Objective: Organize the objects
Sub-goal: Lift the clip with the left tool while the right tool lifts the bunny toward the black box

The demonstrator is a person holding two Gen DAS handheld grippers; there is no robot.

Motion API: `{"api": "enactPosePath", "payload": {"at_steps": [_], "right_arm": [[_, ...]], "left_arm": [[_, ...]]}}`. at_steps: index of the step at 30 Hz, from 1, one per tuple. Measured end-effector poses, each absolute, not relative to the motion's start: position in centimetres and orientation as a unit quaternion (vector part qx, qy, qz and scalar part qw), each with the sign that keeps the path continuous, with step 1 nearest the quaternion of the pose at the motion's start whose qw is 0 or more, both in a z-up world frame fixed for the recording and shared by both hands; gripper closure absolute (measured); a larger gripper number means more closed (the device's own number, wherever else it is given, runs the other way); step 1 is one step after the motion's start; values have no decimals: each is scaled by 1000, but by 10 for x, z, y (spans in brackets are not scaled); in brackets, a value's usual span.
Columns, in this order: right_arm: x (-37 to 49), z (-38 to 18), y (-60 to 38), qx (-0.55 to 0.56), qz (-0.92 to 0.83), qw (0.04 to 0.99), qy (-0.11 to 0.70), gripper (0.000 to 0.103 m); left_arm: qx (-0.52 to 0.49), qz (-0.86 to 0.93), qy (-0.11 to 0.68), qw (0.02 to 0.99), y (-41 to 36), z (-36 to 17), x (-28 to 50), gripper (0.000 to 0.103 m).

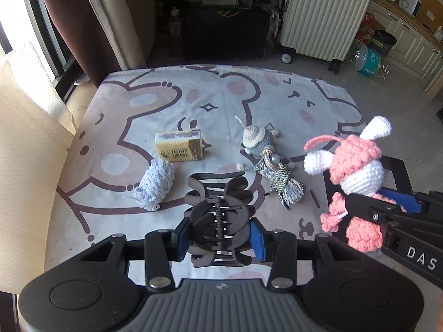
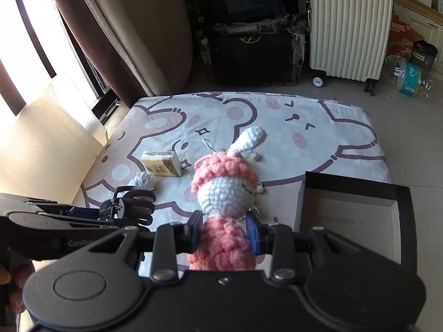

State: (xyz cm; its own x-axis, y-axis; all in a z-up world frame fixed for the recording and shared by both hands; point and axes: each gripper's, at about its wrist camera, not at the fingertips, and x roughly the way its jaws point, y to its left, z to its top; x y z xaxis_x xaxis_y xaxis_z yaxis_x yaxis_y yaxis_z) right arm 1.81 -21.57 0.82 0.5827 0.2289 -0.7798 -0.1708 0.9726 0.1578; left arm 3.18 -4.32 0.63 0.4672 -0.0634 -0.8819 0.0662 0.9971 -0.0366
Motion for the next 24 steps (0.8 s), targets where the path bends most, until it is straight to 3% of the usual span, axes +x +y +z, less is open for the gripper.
{"api": "enactPosePath", "payload": {"at_steps": [24], "right_arm": [[-7, 58, -277, 56, 18, 936, 347, 68]], "left_arm": [[7, -89, 429, 899, -97, 68, 24, 58]]}}
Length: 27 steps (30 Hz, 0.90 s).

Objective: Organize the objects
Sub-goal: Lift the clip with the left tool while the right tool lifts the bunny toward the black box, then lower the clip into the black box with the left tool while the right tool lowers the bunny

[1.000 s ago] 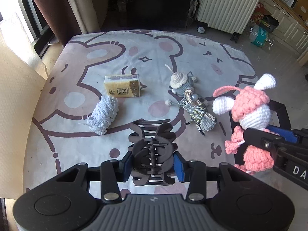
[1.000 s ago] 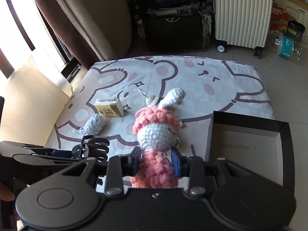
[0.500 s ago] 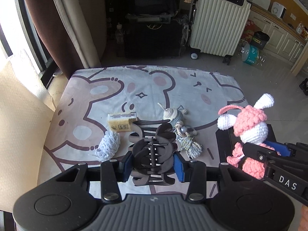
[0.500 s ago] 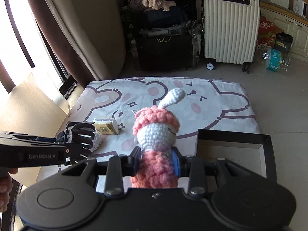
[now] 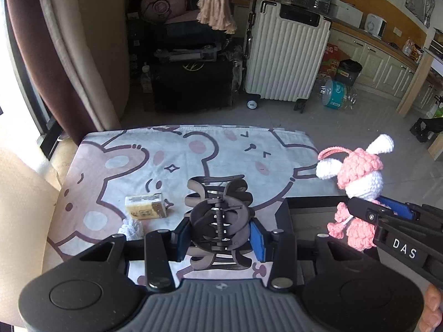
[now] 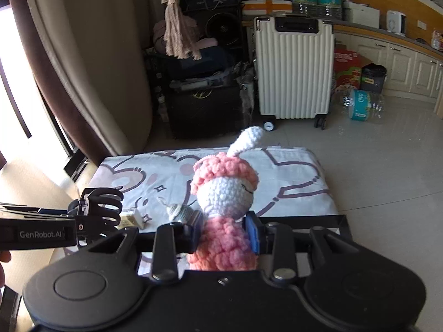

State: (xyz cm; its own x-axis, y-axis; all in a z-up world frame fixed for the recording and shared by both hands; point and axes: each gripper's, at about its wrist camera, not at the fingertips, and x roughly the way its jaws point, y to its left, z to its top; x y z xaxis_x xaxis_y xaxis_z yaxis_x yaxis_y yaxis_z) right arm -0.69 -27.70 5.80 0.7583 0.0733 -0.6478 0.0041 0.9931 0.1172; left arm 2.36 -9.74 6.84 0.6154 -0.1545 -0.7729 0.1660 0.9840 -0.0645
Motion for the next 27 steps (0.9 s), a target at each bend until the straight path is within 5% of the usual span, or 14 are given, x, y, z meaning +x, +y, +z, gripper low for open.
{"api": "enactPosePath", "payload": {"at_steps": [11, 27], "right_arm": [[-15, 55, -319, 51, -19, 947, 317, 68], [-3, -14, -379, 15, -81, 923, 376, 68]], "left_arm": [[-20, -148, 418, 896, -154, 57, 31, 58], [-63, -209, 472, 854, -207, -10, 55, 58]]}}
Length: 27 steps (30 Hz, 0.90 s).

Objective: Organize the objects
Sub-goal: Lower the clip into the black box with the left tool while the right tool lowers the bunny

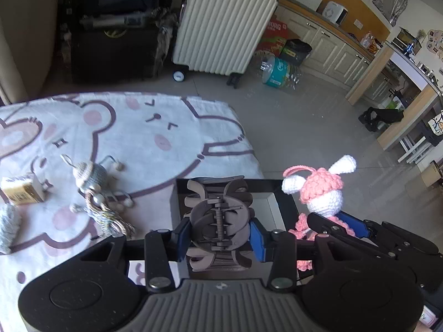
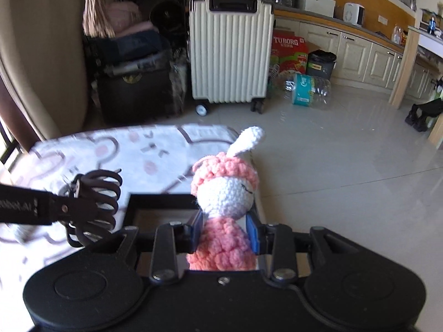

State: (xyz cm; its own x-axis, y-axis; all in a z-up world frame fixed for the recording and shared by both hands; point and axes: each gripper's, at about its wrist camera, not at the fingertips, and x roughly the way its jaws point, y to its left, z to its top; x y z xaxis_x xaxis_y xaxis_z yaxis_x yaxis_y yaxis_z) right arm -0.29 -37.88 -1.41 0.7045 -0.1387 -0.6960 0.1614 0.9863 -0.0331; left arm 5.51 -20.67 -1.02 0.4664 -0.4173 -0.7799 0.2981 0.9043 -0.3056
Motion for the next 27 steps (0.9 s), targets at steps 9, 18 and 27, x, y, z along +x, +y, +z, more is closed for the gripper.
{"api": "enactPosePath", "payload": {"at_steps": [9, 18, 27], "right_arm": [[10, -48, -371, -114, -87, 900, 412, 68], [27, -81, -355, -119, -44, 874, 469, 68], [29, -103, -374, 50, -27, 856, 514, 68]], "left_arm": [[-85, -202, 515, 829, -214, -49, 66, 58], [-83, -191, 535, 819, -216, -72, 69, 58], [-73, -196, 550, 808, -221, -87, 68, 58]]}}
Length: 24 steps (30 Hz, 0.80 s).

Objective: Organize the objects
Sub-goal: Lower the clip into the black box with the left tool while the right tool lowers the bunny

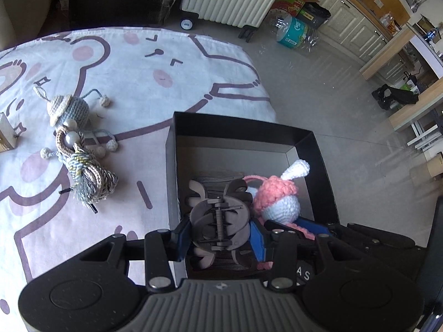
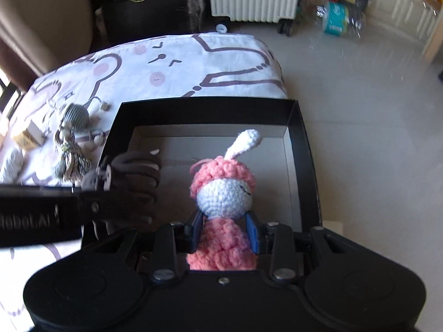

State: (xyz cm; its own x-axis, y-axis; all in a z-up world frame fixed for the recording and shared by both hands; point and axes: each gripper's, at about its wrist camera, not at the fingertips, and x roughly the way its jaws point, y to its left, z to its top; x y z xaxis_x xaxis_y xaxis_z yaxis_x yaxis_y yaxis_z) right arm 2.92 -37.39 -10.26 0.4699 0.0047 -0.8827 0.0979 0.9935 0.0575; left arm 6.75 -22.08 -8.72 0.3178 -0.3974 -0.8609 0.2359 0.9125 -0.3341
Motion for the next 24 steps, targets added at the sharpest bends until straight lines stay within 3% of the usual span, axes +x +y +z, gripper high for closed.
{"api": "enactPosePath", "payload": {"at_steps": [3, 9, 19, 24], "right_arm": [[29, -107, -372, 62, -22, 851, 521, 68], [31, -112, -377, 101, -27, 844, 526, 68], [31, -98, -373, 104, -26, 845, 524, 64], [34, -104, -366, 63, -25, 835, 546, 69]], "left_arm": [[-76, -197, 555, 804, -220, -87, 68, 56], [-56, -184, 537, 822, -217, -69, 66, 36], [-29, -148, 542, 827, -198, -71, 76, 35], [-32, -146, 553, 820, -193, -74, 77, 35]]}}
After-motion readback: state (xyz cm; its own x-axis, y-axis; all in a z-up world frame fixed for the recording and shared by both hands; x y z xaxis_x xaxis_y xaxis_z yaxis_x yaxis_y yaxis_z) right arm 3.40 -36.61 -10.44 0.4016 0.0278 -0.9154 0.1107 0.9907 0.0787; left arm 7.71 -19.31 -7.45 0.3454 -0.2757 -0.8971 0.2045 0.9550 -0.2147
